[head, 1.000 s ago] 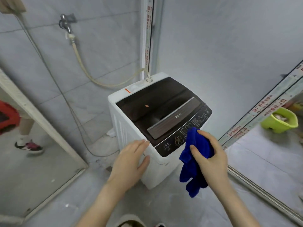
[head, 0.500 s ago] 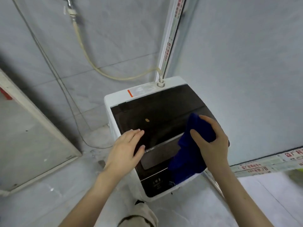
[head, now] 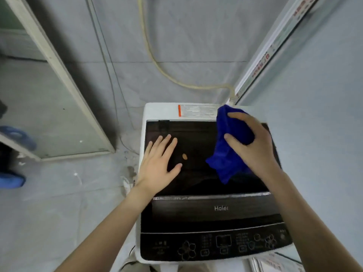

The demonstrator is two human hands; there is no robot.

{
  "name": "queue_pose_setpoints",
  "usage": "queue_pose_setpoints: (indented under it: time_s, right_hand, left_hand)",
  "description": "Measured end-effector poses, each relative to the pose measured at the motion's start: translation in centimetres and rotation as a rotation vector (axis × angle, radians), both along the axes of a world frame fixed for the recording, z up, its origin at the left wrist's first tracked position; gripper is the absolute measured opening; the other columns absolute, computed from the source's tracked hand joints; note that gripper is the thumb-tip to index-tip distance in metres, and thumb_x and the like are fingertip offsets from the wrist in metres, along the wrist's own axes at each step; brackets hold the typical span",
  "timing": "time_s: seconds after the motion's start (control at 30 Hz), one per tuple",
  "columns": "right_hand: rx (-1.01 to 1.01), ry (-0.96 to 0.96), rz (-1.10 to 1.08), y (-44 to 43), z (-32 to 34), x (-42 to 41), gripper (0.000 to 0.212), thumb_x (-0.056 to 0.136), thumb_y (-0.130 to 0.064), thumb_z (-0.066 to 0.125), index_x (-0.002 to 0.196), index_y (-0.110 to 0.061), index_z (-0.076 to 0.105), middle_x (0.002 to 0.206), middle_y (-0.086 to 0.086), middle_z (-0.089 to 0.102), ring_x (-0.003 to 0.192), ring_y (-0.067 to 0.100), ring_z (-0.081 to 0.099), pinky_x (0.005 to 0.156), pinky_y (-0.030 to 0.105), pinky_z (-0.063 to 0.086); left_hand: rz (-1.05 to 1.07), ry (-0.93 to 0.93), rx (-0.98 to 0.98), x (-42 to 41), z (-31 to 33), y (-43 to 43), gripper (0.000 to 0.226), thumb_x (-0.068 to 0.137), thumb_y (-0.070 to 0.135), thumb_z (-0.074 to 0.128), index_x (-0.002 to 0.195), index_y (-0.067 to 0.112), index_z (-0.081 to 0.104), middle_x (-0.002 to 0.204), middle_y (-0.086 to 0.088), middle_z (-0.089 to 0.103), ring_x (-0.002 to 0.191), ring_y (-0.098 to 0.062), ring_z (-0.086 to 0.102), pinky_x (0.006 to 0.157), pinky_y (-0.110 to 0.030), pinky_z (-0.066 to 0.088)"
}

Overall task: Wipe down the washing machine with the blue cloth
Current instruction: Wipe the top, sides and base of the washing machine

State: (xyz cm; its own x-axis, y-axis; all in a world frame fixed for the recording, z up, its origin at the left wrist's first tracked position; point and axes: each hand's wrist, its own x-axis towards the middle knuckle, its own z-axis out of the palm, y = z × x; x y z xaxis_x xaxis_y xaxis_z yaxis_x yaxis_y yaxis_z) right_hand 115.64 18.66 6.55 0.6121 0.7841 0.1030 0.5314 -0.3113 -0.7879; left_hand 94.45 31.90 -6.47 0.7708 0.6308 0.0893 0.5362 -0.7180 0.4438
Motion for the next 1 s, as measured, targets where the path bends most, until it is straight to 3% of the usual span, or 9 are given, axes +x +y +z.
queue_pose_setpoints:
  time_s: [0.07,0.2,0.4,0.53,0.6,0.67,0.73,0.87,1.0]
  right_hand:
    - [-0.128,0.008,0.154,0.5,-3.6,2.1,0.05,0.086,-0.009,0.077,0.128,-0.033,0.063,0.12,-0.015,0.06,0.109,-0.01,0.055,0.095,0.003,0.038]
    - [-0.355,-0.02,0.383,0.3,-9.5,5.5,0.052,0.094,-0.018,0.068,0.144,-0.029,0.055,0.122,-0.004,0.054,0.114,0.015,0.056,0.106,0.034,0.046]
    - [-0.397,-0.385,0.401,0.1,-11.4,6.5,0.067,0.101,-0.037,0.056,0.16,-0.018,0.03,0.166,0.01,0.023,0.154,0.027,0.016,0.125,0.044,0.025]
    - [-0.452,-0.198,0.466,-0.6,-12.9,4.7,0.086,0.095,-0.053,0.062,0.162,-0.017,0.023,0.17,0.0,0.015,0.157,0.017,0.005,0.124,0.033,0.017]
    - [-0.377,-0.244,0.532,-3.1,-13.8,4.2,0.08,0.092,-0.043,0.07,0.158,-0.015,0.033,0.167,0.001,0.025,0.156,0.018,0.015,0.122,0.034,0.026]
    - [-0.319,-0.341,0.653,-6.0,-14.7,4.0,0.072,0.089,-0.027,0.075,0.152,-0.012,0.045,0.161,0.004,0.037,0.152,0.021,0.027,0.117,0.045,0.041]
    - [-0.258,-0.307,0.685,-6.6,-15.6,4.7,0.062,0.091,-0.018,0.072,0.149,-0.013,0.051,0.158,0.002,0.043,0.15,0.018,0.03,0.114,0.045,0.044]
    - [-0.207,-0.094,0.398,-0.6,-15.2,7.7,0.046,0.1,-0.016,0.062,0.145,-0.016,0.055,0.155,-0.005,0.045,0.149,0.007,0.028,0.119,0.023,0.023]
    - [-0.278,-0.163,0.332,6.4,-15.3,11.3,0.049,0.103,-0.018,0.058,0.151,-0.011,0.048,0.161,0.004,0.039,0.153,0.018,0.026,0.121,0.024,0.014]
  left_hand:
    - [0.078,0.032,-0.006,0.5,-1.2,-1.2,0.073,0.088,0.052,0.047,0.151,0.022,0.027,0.159,-0.001,0.024,0.148,-0.022,0.012,0.121,-0.043,0.009]
    - [0.237,0.081,0.003,1.3,-2.5,-3.5,0.072,0.088,0.053,0.049,0.15,0.022,0.031,0.158,-0.001,0.026,0.148,-0.022,0.014,0.121,-0.044,0.011]
    - [0.326,0.157,0.066,2.2,-3.0,-5.6,0.067,0.09,0.053,0.047,0.149,0.022,0.035,0.157,0.001,0.03,0.147,-0.022,0.019,0.121,-0.042,0.011]
    - [0.32,0.179,0.095,2.2,-3.4,-5.1,0.062,0.093,0.05,0.043,0.148,0.022,0.036,0.155,0.001,0.033,0.146,-0.022,0.022,0.12,-0.043,0.013]
    - [0.315,0.174,0.076,1.8,-3.7,-5.0,0.06,0.095,0.049,0.041,0.149,0.025,0.033,0.156,0.003,0.03,0.147,-0.02,0.019,0.121,-0.042,0.012]
    - [0.313,0.159,0.074,1.6,-4.0,-5.0,0.059,0.096,0.047,0.042,0.15,0.026,0.031,0.157,0.005,0.028,0.148,-0.018,0.016,0.121,-0.04,0.011]
    - [0.314,0.145,0.083,1.4,-4.4,-4.9,0.059,0.096,0.046,0.042,0.15,0.026,0.031,0.157,0.006,0.028,0.148,-0.017,0.015,0.121,-0.04,0.01]
    - [0.309,0.085,0.092,1.3,-4.7,-4.7,0.058,0.095,0.044,0.044,0.149,0.024,0.034,0.157,0.006,0.029,0.148,-0.017,0.017,0.12,-0.042,0.014]
    - [0.312,0.04,0.092,1.3,-5.0,-4.5,0.057,0.094,0.041,0.046,0.148,0.024,0.037,0.156,0.006,0.031,0.147,-0.017,0.019,0.12,-0.042,0.016]
